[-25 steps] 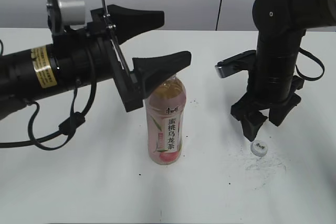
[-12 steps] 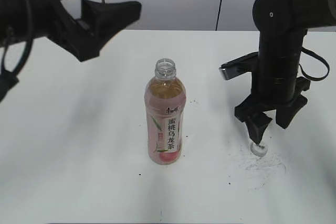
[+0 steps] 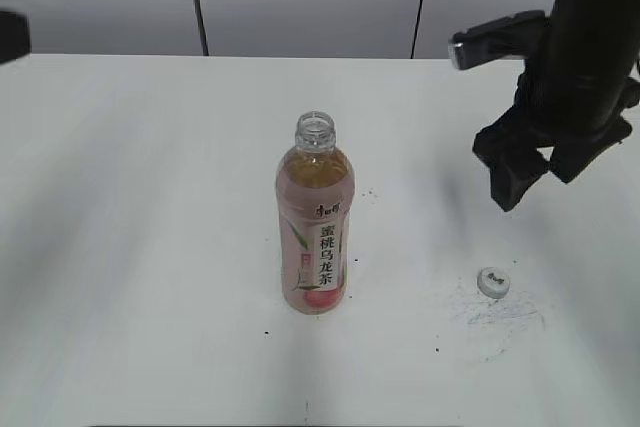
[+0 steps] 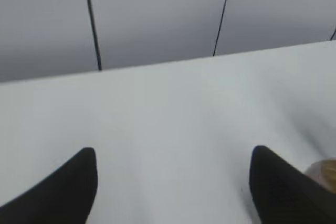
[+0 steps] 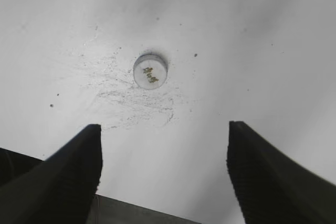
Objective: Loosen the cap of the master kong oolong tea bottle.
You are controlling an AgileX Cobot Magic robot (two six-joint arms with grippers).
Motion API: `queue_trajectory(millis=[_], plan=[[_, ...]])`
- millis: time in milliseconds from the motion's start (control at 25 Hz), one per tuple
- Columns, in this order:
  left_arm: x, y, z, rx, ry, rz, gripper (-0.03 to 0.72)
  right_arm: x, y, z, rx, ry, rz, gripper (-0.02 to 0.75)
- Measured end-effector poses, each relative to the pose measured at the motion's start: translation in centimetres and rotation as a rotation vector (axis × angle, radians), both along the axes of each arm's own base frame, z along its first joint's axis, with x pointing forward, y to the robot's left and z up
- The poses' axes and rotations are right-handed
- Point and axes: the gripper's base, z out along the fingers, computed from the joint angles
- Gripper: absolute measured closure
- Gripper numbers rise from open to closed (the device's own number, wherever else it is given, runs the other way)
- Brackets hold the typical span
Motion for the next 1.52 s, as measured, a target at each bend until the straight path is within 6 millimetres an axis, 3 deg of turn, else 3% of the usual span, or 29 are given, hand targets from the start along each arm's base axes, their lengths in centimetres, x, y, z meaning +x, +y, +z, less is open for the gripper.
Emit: queue_trajectory(millis=[120,320,560,720,1000,1280,1520], plan=[[-1.5,0.7,-0.9,-0.053,0.184,0.06,0.185,-1.0,-0.4,2.6,0.022,-0.053,-0.002,0.185],[-5.1,0.9,-2.1,0.053,0.426,-0.099,0.191,-3.4,-1.3,7.2,0.085,-0.155,-0.017,0.185],[-10.3,3.1,-1.9,0.216,0.462,-0.245,0.193,-8.7,-2.3,9.7,0.23,-0.189,-0.037,0.185],[-13.8,4.9,-1.2,0.185,0.297,-0.262,0.195,-13.6,-4.1,9.9,0.267,-0.219,-0.045,0.185],[-18.6,7.1,-2.6,0.094,0.066,-0.27,0.198,-22.5,-7.8,8.6,0.339,-0.363,-0.037,0.185],[-17.8,6.8,-2.8,0.075,0.016,-0.26,0.198,-27.3,-10.2,5.8,0.385,-0.563,-0.027,0.185],[-17.4,6.6,-3.0,0.067,-0.002,-0.258,0.198,-28.5,-11.1,4.9,0.386,-0.675,-0.021,0.185]])
